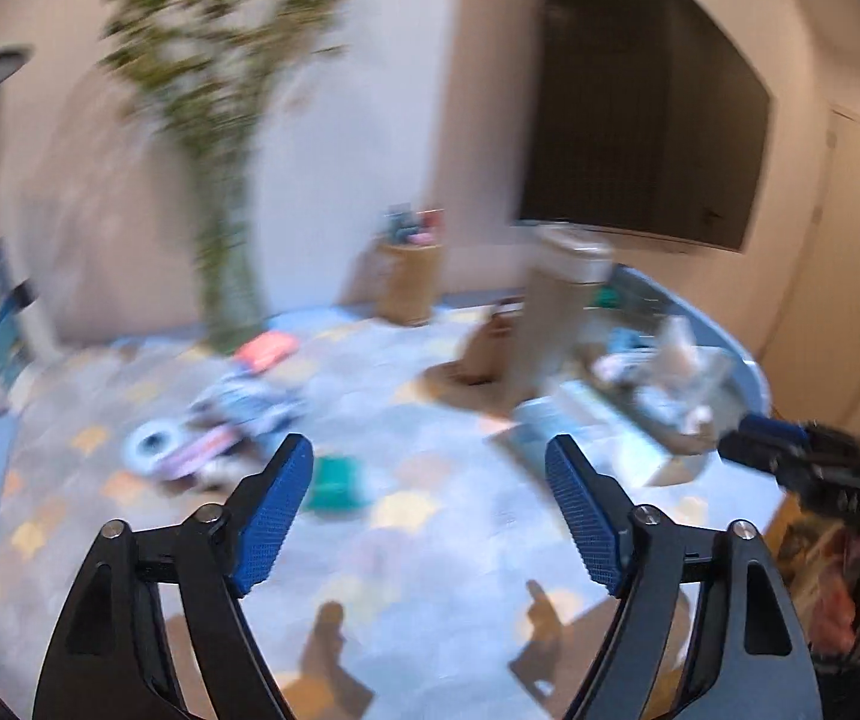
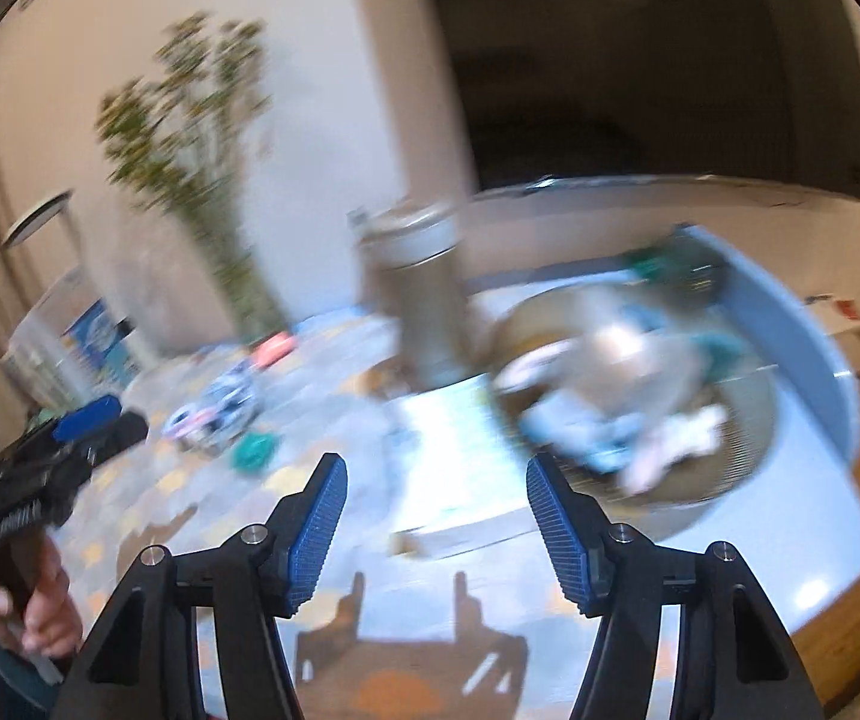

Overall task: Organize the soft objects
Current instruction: 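Move both open tools back over the desk items, then grasp the pink wipes pack with left tool while right tool grasps the green pouch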

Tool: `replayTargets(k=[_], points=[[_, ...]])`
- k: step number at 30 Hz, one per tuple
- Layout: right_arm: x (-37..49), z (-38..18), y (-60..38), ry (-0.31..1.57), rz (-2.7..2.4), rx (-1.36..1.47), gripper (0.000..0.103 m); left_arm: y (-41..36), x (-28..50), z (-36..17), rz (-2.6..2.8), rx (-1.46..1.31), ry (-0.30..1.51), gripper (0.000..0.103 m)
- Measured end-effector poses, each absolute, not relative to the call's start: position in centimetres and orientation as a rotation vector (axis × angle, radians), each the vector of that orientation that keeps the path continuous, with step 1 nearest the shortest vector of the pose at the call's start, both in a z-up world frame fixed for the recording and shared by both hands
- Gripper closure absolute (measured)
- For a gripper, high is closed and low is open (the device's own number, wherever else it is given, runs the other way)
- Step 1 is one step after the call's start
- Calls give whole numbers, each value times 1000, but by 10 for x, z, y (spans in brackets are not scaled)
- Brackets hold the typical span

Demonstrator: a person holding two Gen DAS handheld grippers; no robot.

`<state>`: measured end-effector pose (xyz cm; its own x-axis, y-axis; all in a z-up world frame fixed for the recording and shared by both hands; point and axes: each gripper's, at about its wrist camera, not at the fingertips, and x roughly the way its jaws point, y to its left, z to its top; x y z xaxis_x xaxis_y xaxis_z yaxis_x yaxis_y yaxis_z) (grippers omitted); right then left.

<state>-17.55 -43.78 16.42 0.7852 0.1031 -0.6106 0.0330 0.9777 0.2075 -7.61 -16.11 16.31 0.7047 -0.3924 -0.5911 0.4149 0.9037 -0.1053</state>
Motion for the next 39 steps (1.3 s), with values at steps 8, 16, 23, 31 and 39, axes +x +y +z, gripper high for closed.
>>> replayTargets(k=[8, 16, 23, 31, 39], points=[[-119, 105, -315, 869, 240, 82, 41, -60, -47, 86, -194, 68, 775, 2], [-69, 29, -246, 911, 268, -47, 41, -6, -6, 18, -69, 16, 892, 2], [-54, 15, -252, 987, 272, 23, 41, -3, 0, 22, -139, -13, 954, 3], [-1, 45, -260, 1110, 366, 292, 40, -38, 40, 92, -330, 113, 847, 3], [38, 17, -235, 1105, 284, 275, 40, -67, 97, 45, -422, 135, 953, 42]])
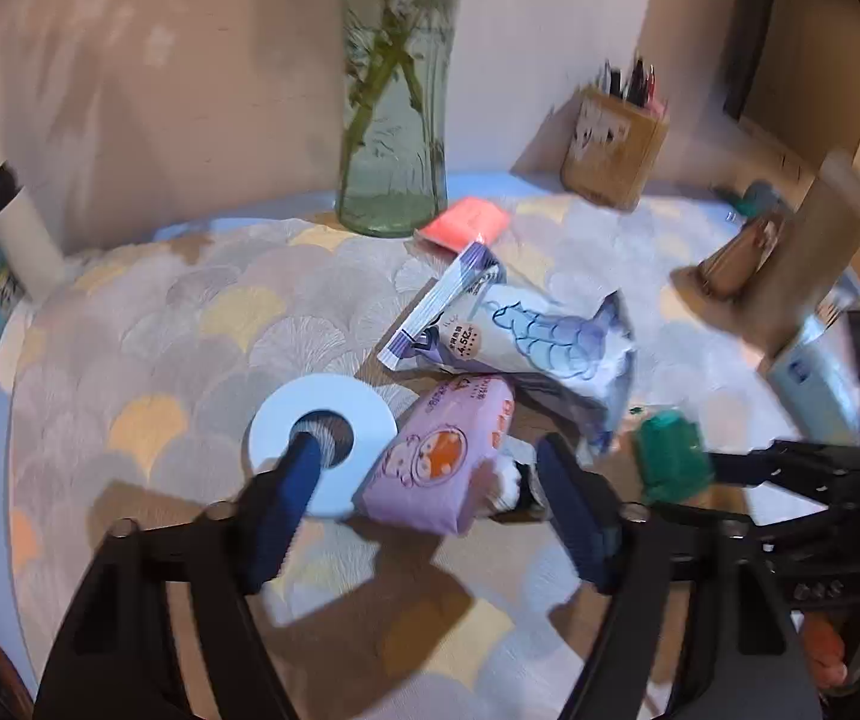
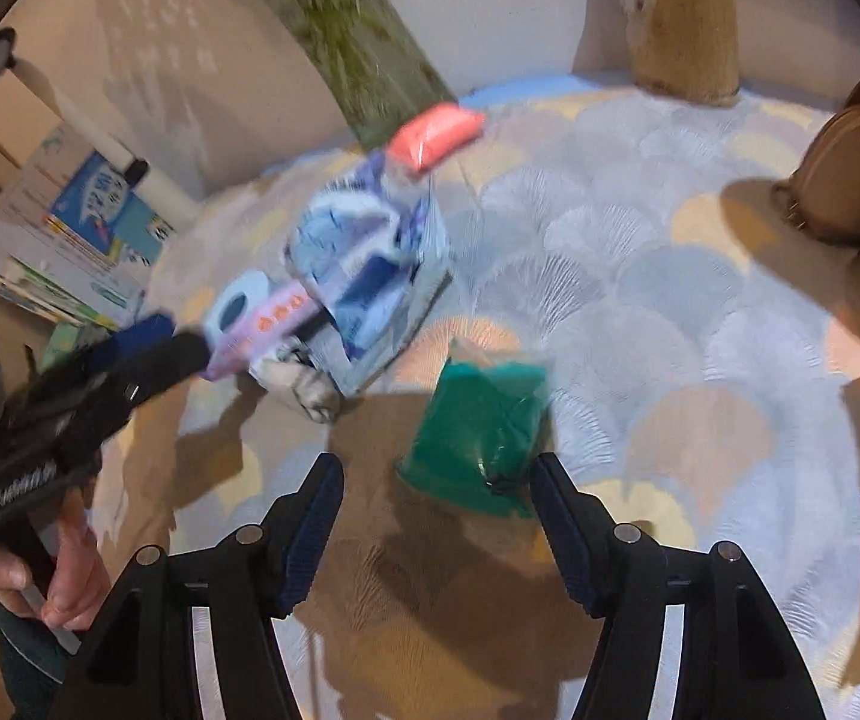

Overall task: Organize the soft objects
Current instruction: 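Grasp the pink wipes pack with left tool while right tool grasps the green pouch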

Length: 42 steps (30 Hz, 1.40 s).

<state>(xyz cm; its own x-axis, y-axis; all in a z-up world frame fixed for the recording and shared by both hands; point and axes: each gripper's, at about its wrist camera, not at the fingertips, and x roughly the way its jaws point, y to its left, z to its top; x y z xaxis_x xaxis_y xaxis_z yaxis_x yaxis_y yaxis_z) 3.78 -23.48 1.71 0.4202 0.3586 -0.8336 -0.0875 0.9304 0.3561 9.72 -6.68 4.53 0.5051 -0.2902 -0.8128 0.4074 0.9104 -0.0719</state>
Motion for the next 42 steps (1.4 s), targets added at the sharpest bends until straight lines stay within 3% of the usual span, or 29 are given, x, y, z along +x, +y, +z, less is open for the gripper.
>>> replayTargets(k=[1, 3, 6, 8, 18, 21, 23, 25, 27, 28, 29, 31, 33, 35, 36, 37, 39, 41, 42], points=[[40, 17, -234, 1088, 277, 265, 40, -71, 98, 42, -444, 150, 963, 51], [39, 18, -230, 1047, 254, 228, 40, -79, 98, 35, -457, 187, 979, 54], [38, 16, -225, 1023, 222, 183, 57, -82, 93, 35, -470, 205, 960, 78], [36, 18, -223, 1012, 226, 146, 59, -81, 87, 38, -458, 206, 940, 86], [-17, 53, -254, 930, 269, 52, 61, -63, 8, 52, -442, 194, 954, 87], [-43, 48, -258, 937, 247, -73, 61, -70, -15, 38, -477, 213, 967, 83], [-53, 36, -261, 970, 204, -135, 61, -73, -20, 34, -495, 197, 963, 64], [-58, 27, -268, 994, 205, -117, 61, -73, -22, 34, -483, 168, 967, 59], [-61, 24, -274, 999, 216, -80, 61, -67, -21, 35, -440, 143, 959, 35], [-63, 25, -277, 1002, 234, -59, 59, -63, -20, 34, -427, 122, 958, 24], [-65, 24, -278, 1008, 244, -48, 57, -62, -19, 31, -426, 103, 962, 24], [-65, 20, -280, 1035, 248, -24, 41, -63, -14, 23, -440, 72, 997, 24], [-68, 18, -280, 1033, 246, 1, 38, -66, -8, 11, -447, 57, 1046, 24], [-69, 18, -282, 1029, 261, 60, 24, -74, -10, 3, -422, 101, 1038, 26], [-69, 17, -283, 1023, 269, 111, 8, -80, -13, 1, -420, 138, 1028, 26], [-71, 14, -287, 1001, 282, 210, 0, -85, -15, -1, -409, 166, 1012, 26], [-76, 13, -287, 960, 248, 243, 0, -87, -19, 0, -386, 178, 984, 35], [-81, 13, -284, 941, 209, 239, 1, -84, -23, 4, -368, 151, 975, 65], [-84, 14, -283, 931, 186, 236, 7, -83, -24, 6, -366, 134, 976, 65]])
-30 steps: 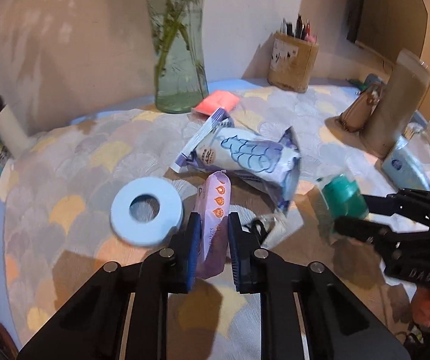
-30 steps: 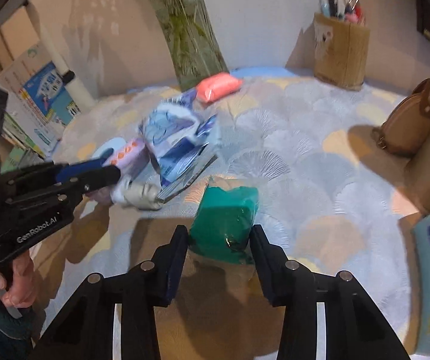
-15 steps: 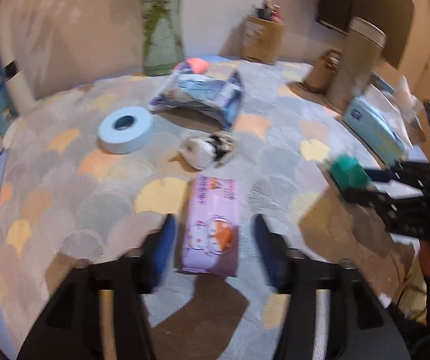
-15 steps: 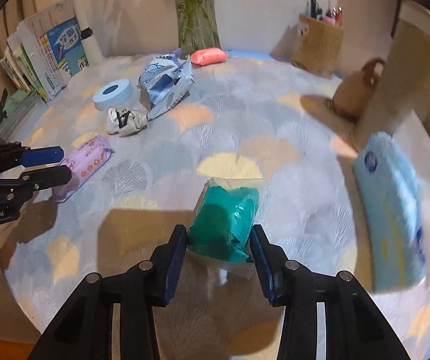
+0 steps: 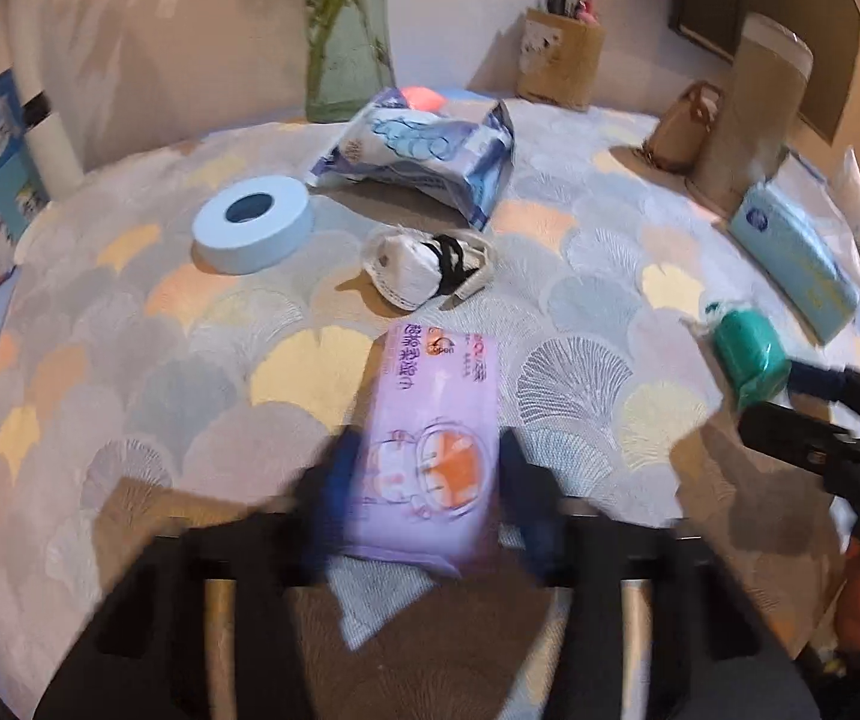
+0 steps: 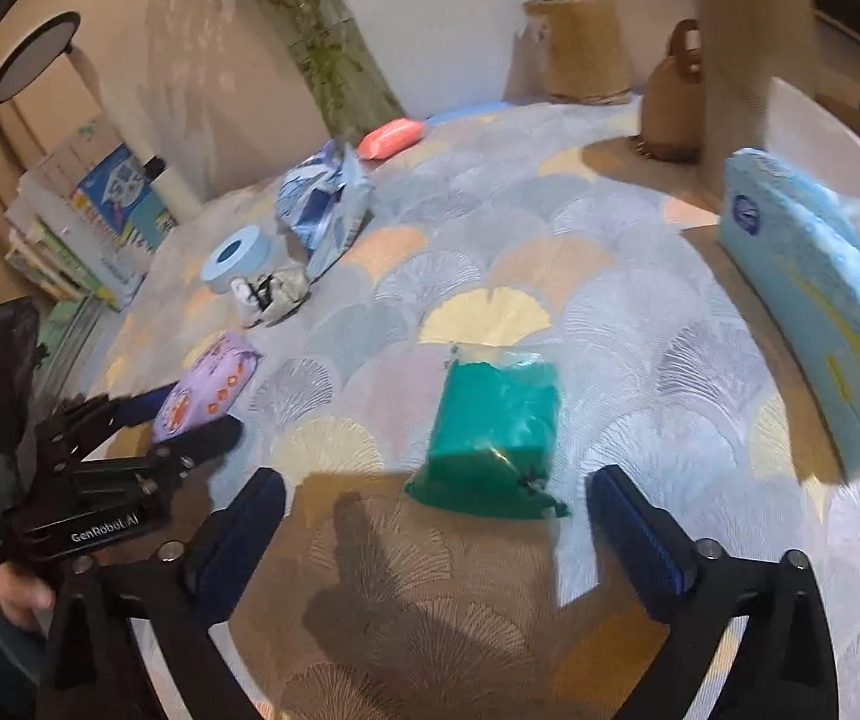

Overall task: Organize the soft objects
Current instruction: 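Grasp the pink wipes pack with left tool while right tool grasps the green pouch, then carry wipes pack and green pouch to the glass bowl and open both tools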

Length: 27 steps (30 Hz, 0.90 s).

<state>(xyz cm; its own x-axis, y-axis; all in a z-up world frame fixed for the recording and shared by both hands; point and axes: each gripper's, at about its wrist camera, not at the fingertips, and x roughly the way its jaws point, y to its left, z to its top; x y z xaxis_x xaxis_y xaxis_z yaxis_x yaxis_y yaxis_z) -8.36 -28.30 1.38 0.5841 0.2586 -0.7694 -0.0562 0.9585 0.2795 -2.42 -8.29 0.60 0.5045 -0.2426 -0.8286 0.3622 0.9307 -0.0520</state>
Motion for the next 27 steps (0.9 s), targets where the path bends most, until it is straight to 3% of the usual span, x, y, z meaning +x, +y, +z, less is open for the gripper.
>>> replayTargets(k=[2, 4, 9, 17, 18, 19, 21, 27], points=[[-91, 14, -283, 896, 129, 231, 24, -84, -28, 8, -348, 130, 969, 67], [-95, 15, -285, 860, 162, 265, 62, -86, -30, 11, -332, 142, 956, 67], [-94, 20, -281, 863, 184, 253, 84, -94, -41, 40, -395, 102, 883, 67], [-107, 48, -290, 804, 184, 186, 84, -118, -60, 78, -468, 124, 791, 67], [-101, 41, -289, 861, 210, 200, 79, -116, -60, 76, -469, 117, 800, 67], [-94, 33, -288, 917, 234, 219, 62, -112, -60, 74, -460, 113, 805, 67], [-85, 20, -284, 975, 261, 259, 40, -105, -60, 71, -441, 106, 813, 67], [-55, 16, -268, 941, 233, 266, 40, -82, -62, 70, -412, 85, 819, 67]])
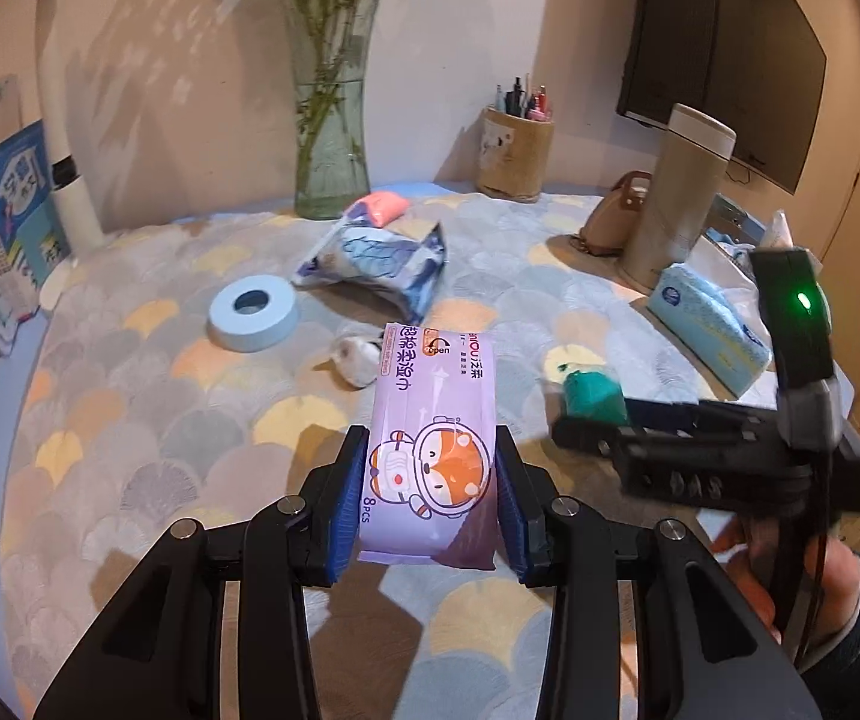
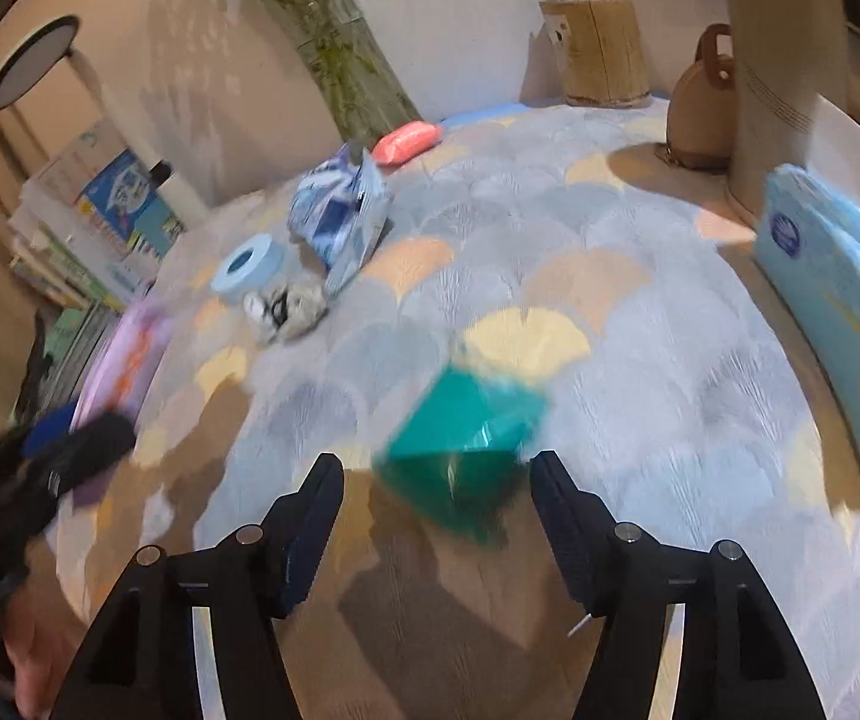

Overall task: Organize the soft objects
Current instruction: 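Carry wipes pack and green pouch to the glass bowl and open both tools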

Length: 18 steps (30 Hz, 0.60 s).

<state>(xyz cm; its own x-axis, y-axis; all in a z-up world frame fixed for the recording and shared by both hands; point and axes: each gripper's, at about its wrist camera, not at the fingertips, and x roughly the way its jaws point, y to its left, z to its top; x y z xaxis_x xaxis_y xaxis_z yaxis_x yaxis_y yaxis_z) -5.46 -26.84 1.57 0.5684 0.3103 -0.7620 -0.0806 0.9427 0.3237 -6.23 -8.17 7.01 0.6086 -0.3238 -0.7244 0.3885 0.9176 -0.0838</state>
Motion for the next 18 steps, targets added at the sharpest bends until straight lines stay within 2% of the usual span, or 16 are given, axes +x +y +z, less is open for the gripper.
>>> replayTargets(k=[3, 6, 7, 8, 12, 18], points=[[-42, 15, -260, 944, 222, 253, 41, -77, -62, 66, -431, 72, 842, 67], [-45, 15, -253, 924, 201, 206, 52, -82, -65, 63, -440, 73, 851, 67], [-47, 16, -256, 921, 213, 212, 61, -86, -66, 64, -440, 81, 851, 67], [-48, 16, -257, 922, 216, 207, 64, -90, -66, 65, -440, 89, 849, 67], [-63, 24, -261, 889, 201, 133, 65, -114, -68, 81, -489, 94, 818, 67], [-111, 98, -300, 662, 160, 58, 65, -188, -74, 130, -620, 187, 715, 67]])
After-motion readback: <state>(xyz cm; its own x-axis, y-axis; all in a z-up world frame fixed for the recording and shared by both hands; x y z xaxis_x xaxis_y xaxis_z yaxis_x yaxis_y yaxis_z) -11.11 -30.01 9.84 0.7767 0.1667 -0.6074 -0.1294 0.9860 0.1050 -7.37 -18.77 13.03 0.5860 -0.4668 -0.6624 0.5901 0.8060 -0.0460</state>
